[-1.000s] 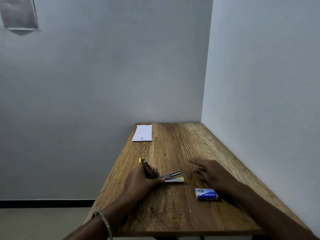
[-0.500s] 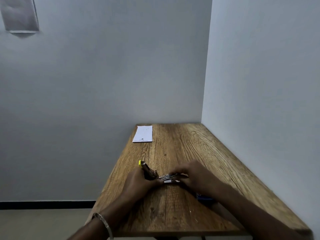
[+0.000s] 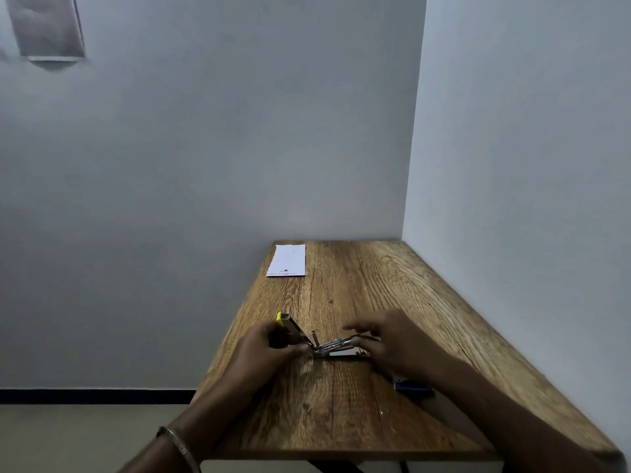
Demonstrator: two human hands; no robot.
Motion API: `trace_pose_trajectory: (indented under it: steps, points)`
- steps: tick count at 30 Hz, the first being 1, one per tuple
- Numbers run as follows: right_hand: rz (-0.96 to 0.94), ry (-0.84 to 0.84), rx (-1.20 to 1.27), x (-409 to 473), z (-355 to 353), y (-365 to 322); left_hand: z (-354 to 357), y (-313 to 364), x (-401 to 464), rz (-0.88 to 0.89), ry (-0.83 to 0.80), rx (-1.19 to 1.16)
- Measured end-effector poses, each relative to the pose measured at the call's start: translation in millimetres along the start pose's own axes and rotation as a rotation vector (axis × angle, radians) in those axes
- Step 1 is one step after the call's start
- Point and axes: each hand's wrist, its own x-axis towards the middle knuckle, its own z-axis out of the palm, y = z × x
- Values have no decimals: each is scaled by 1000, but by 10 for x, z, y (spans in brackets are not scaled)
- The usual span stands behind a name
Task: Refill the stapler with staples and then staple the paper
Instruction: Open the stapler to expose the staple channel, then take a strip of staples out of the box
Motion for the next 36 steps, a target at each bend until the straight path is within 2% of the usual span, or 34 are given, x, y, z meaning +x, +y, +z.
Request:
trace_pose_trajectory:
  steps: [6, 10, 11, 13, 16, 19, 24, 27, 28, 31, 33, 36]
  points:
    - [164, 251, 105, -490, -261, 129, -74, -81, -108, -91, 41, -146]
    - [313, 240, 160, -969, -282, 302, -70, -45, -374, -43, 260, -196]
    - [314, 204, 174, -1043, -277, 326, -47, 2, -447, -18, 252, -237]
    - [287, 126, 157, -1110, -265, 332, 36, 132, -568, -14, 90, -359]
    - [273, 99, 137, -1071, -266, 292, 295, 349, -591, -182, -245, -572]
    - [265, 103, 171, -1022, -252, 275, 566, 528, -485, -342, -371, -668]
    - [262, 100, 215, -1013, -245, 300, 786, 572, -298, -325, -450, -558]
    - [265, 113, 229, -1005, -239, 312, 848, 553, -242, -283, -415, -460]
    - [263, 119, 233, -1008, -236, 316, 866, 526, -229, -209, -368, -332]
    - [257, 135, 252, -1018, -230, 321, 883, 441, -199, 242, -224, 253]
    - [250, 131, 256, -1023, -232, 324, 923, 420, -217, 405, -220, 354]
    - [222, 114, 251, -1027, -225, 320, 989, 389, -247, 397, -173, 274]
